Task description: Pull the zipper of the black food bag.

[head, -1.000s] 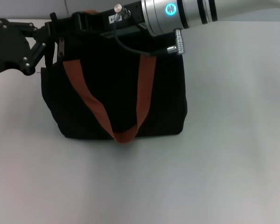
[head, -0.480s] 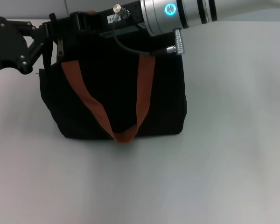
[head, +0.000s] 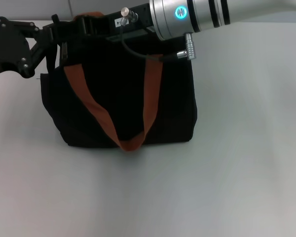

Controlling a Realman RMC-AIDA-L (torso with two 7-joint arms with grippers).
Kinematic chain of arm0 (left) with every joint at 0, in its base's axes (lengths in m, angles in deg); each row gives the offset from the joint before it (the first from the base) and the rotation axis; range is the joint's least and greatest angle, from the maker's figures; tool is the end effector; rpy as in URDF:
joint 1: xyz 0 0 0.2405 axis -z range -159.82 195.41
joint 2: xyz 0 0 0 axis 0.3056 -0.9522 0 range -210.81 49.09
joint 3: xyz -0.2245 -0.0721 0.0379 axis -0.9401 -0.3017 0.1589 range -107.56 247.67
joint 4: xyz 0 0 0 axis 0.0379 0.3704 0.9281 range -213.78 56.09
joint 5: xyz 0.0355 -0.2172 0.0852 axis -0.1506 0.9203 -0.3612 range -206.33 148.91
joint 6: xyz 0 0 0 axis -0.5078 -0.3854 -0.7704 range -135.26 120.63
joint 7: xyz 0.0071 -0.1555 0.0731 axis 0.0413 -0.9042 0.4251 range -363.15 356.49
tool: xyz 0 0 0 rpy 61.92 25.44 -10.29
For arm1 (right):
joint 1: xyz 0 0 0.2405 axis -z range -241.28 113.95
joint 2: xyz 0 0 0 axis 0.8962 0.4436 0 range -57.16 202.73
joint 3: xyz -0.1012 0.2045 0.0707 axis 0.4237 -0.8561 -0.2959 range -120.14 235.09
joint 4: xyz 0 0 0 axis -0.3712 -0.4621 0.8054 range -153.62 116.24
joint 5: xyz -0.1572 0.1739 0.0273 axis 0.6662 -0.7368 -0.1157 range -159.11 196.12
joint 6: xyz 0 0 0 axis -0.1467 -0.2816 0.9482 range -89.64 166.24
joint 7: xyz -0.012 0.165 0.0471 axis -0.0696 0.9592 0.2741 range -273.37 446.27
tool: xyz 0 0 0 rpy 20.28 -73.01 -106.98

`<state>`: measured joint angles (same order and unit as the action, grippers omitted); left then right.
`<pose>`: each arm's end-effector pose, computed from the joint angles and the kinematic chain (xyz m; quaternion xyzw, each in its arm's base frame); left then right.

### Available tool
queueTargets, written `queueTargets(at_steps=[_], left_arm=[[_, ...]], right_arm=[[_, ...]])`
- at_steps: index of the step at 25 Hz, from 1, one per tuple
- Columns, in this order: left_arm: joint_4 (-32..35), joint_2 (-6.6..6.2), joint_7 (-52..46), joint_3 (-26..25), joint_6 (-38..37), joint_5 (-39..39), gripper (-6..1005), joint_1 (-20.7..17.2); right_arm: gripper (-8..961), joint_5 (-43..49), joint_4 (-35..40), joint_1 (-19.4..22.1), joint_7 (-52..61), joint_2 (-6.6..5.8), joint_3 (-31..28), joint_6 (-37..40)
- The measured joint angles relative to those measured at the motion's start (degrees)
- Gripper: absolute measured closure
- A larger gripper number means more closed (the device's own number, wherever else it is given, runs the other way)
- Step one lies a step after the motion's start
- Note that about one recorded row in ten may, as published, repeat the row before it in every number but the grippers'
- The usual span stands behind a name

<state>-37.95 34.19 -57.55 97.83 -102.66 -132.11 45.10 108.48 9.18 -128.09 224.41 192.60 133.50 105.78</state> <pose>-0.2638 0.3618 0.0790 -0.9032 -0.0046 -0.2928 0.3137 0.0055 0.4176 -0.1152 0.8689 -0.4464 -0.2014 0.0725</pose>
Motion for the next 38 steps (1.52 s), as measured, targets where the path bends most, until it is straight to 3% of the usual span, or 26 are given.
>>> queueTargets(at_steps=[38], left_arm=[[1.55, 0.42, -1.16, 0.00, -1.84, 0.34, 967, -0.24]], right_arm=[[206, -1.64, 0.29, 0.09, -3.11, 0.10, 0.50, 1.47]])
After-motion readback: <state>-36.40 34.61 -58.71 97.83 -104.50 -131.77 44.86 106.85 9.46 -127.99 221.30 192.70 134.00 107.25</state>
